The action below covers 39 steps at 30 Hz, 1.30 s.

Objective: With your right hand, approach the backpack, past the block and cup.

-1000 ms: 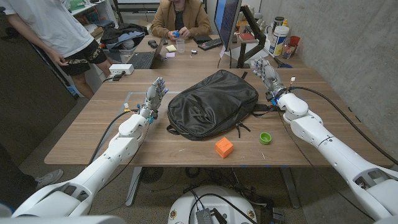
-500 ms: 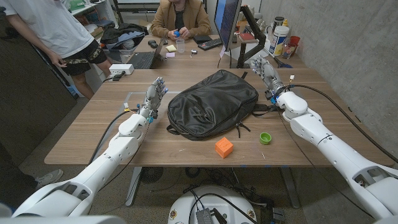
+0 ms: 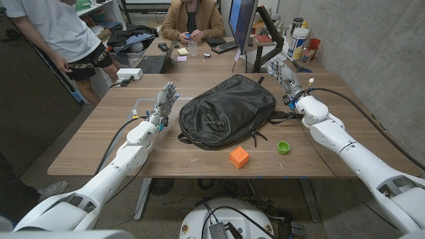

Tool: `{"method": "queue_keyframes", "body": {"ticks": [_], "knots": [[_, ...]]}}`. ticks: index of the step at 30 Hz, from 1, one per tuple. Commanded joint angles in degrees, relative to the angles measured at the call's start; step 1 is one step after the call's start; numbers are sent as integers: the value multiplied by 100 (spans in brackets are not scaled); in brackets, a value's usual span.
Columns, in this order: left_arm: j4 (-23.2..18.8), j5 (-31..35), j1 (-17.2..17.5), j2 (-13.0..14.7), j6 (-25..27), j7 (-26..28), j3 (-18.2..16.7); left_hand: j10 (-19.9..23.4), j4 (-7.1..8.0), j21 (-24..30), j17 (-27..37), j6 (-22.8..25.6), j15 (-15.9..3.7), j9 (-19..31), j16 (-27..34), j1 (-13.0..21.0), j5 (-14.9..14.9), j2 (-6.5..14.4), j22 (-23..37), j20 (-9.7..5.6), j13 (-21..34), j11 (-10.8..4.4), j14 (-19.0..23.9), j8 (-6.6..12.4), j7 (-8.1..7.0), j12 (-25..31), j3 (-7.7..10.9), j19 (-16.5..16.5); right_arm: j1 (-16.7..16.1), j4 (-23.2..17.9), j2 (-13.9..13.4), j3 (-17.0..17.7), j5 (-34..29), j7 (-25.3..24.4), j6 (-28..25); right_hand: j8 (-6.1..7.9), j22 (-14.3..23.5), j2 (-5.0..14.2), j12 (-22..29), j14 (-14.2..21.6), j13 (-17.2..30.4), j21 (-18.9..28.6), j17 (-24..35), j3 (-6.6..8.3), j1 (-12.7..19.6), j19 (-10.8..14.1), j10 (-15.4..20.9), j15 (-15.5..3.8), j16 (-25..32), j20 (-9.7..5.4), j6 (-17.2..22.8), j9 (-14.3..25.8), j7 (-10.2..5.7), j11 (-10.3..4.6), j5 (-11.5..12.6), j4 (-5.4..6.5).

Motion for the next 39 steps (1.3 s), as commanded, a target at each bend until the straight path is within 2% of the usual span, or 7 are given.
{"method": "queue_keyframes", "body": {"ticks": [1, 39], "knots": [[10, 0, 0, -2, -4, -3, 1, -45, 1, 38, 13, -88, -426, 16, 26, 20, 48, 669, 16, -629, 14, 26, -98, 36, 0, 35, -3, -77, 41, -49, -28, -32, -105, -14, -42, 6, 16, 540, 13, 50, 31, -16, 13, 46, 22, 14, 50, -214, 6, -560, 46, 9, -9, -23, 29, 21], [63, -33, 22, -11, -60, -47, -23, -42, 0, 56, 13, -84, -424, 16, 27, 19, 48, 668, 16, -627, 14, 25, -96, 38, 2, 36, -11, -78, 178, -458, -211, -229, -761, -115, -185, 14, 18, 530, 14, 51, 30, -66, 5, 73, 46, 21, 74, -219, -2, -569, 111, 9, -48, -46, 28, 0]]}}
